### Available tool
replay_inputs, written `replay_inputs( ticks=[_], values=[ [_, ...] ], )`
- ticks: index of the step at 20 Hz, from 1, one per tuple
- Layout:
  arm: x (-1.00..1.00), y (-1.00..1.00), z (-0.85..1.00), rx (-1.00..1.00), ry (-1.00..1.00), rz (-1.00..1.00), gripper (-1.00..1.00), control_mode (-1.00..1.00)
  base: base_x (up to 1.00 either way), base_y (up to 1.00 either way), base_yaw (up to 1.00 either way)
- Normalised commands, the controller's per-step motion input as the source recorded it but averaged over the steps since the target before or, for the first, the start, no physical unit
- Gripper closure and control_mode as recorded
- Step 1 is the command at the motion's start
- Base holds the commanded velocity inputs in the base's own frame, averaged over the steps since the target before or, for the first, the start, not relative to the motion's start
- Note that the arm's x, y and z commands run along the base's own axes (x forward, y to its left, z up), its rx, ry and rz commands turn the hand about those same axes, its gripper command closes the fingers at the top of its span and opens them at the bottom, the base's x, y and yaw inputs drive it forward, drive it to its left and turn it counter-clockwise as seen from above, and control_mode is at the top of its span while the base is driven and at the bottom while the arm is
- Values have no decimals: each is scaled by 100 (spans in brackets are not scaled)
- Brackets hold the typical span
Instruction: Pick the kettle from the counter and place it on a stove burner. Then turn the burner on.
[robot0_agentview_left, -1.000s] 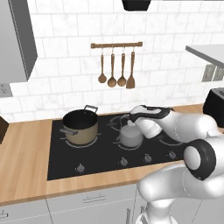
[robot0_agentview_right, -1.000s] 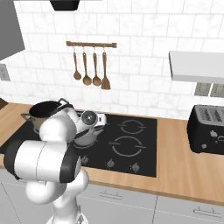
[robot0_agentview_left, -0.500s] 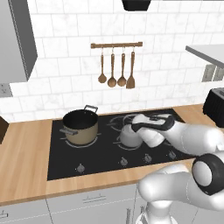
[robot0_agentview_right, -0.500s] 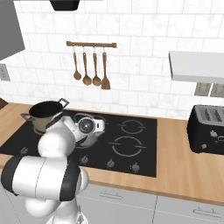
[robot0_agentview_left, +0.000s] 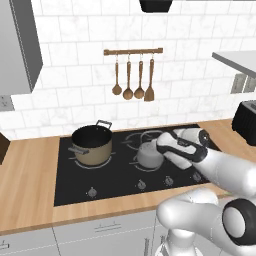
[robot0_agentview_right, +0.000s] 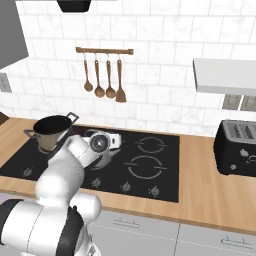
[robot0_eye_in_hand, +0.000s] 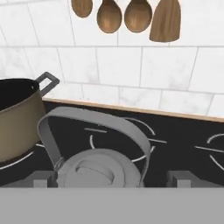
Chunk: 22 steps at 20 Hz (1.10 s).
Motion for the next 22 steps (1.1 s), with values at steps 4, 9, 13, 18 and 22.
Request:
replay_inputs(
  ticks=[4, 9, 13, 18, 22],
  values=[
    [-44, 15, 16, 0, 23, 0, -100, -100, 0, 0, 0],
    [-48, 30, 7, 0, 51, 0, -100, -100, 0, 0, 0],
    [-66, 28, 0, 0, 47, 0, -100, -100, 0, 0, 0],
    [-19, 43, -20, -5, 26, 0, -100, -100, 0, 0, 0],
    [0, 49, -36, -7, 8, 0, -100, -100, 0, 0, 0]
  ],
)
